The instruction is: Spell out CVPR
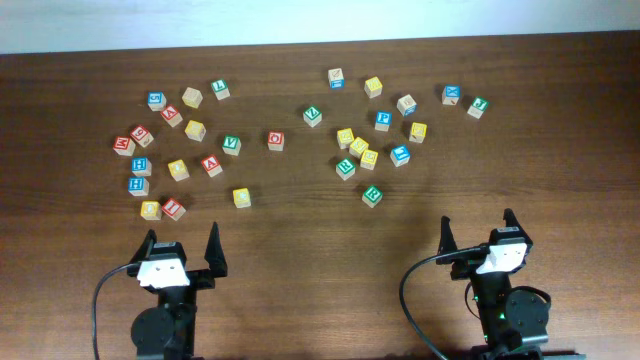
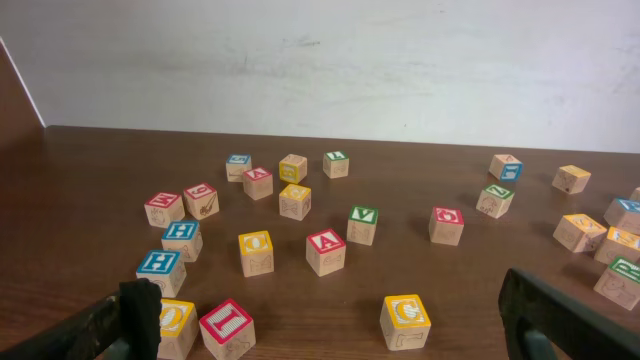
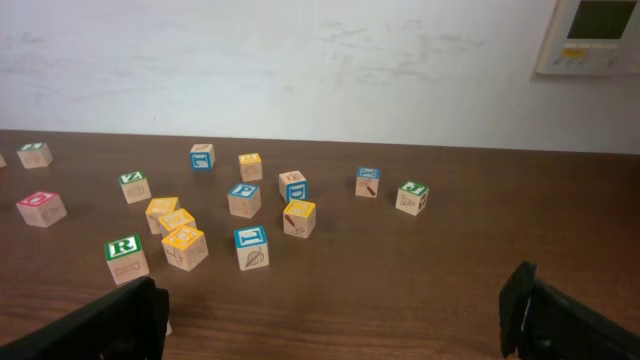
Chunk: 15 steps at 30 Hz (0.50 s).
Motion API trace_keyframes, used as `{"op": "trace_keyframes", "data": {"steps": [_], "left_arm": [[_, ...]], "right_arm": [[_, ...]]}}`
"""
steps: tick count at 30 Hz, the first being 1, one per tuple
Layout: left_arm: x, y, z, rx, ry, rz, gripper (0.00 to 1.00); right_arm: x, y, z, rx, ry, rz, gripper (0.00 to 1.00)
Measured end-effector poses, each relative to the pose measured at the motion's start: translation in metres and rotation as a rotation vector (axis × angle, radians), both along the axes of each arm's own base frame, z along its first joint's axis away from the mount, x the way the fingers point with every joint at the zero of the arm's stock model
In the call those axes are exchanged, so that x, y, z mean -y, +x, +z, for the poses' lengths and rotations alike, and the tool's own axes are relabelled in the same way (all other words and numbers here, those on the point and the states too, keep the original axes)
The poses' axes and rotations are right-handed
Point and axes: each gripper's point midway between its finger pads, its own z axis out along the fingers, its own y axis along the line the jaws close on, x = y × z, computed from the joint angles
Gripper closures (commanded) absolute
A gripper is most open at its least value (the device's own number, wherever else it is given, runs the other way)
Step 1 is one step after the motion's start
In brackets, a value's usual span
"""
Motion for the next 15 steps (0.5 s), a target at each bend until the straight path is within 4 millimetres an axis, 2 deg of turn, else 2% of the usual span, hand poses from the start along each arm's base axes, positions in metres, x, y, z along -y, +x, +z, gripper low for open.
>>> {"op": "trace_keyframes", "data": {"steps": [13, 15], "left_arm": [[0.001, 0.0, 0.0, 0.002, 0.0, -0.004, 0.01], [0.015, 0.0, 0.002, 0.01, -0.025, -0.085, 0.01]], "right_arm": [[0.0, 0.0, 0.0, 0.0, 0.0, 0.0, 0.02], [0.0, 0.0, 0.0, 0.0, 0.0, 0.0, 0.02]]}}
